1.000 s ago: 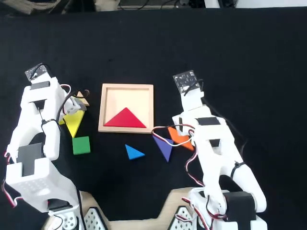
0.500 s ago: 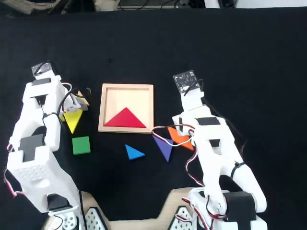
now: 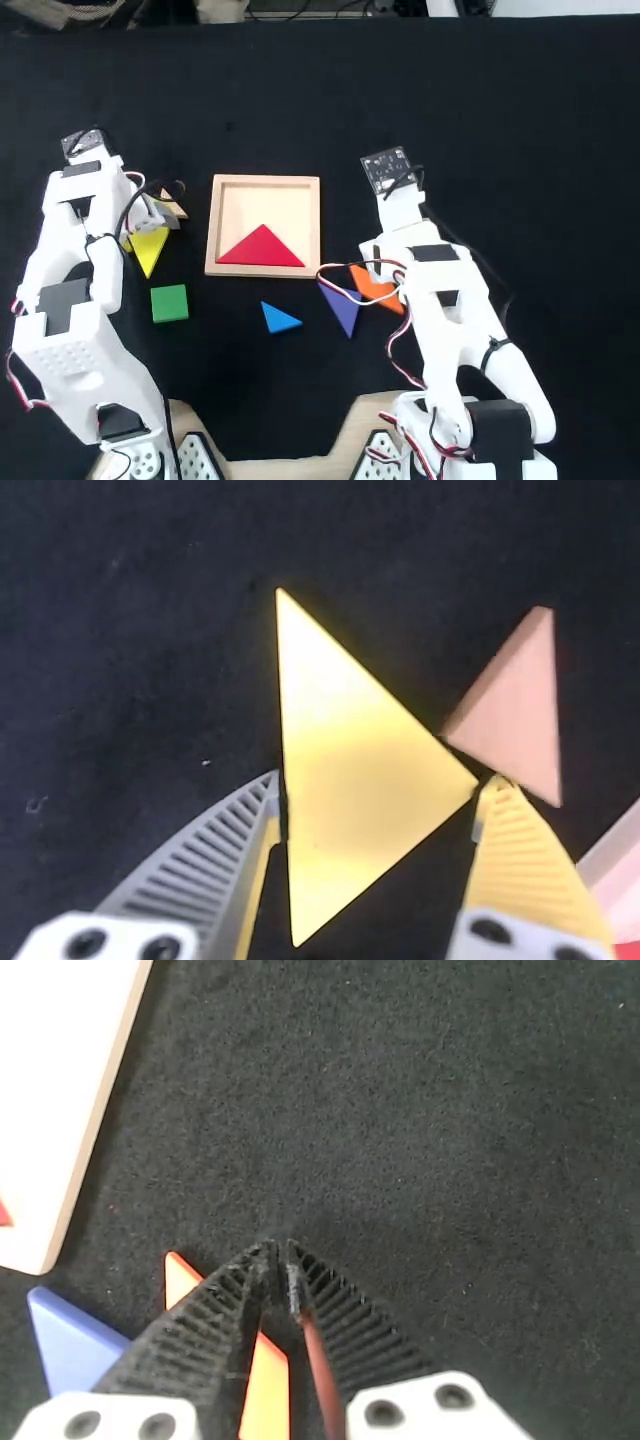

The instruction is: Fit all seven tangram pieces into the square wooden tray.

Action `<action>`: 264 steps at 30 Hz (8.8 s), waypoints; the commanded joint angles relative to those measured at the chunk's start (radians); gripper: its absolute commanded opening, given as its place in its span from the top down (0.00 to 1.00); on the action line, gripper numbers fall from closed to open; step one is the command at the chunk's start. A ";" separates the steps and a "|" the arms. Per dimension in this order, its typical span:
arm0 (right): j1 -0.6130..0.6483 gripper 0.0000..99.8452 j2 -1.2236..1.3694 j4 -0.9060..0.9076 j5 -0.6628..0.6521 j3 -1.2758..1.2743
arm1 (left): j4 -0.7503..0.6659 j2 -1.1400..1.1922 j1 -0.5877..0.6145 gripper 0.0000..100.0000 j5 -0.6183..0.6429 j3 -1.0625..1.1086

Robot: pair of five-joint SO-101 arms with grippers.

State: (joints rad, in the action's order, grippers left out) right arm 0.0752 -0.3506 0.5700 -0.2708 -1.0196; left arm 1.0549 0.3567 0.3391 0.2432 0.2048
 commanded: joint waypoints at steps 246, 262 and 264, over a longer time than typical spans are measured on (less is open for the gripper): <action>0.011 0.99 -0.001 -0.017 -0.011 -0.001 | 0.009 -0.003 -0.005 0.74 -0.560 -0.021; 0.011 0.99 -0.001 -0.017 -0.011 -0.004 | 0.009 -0.014 -0.007 0.64 -0.654 -0.021; 0.011 0.99 -0.001 -0.017 -0.011 -0.004 | 0.009 -0.014 -0.004 0.64 -0.684 -0.021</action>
State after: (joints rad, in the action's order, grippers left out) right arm 0.0752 -0.3506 0.5700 -0.2708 -1.0303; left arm 1.0687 0.3613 0.3345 -0.3798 0.1864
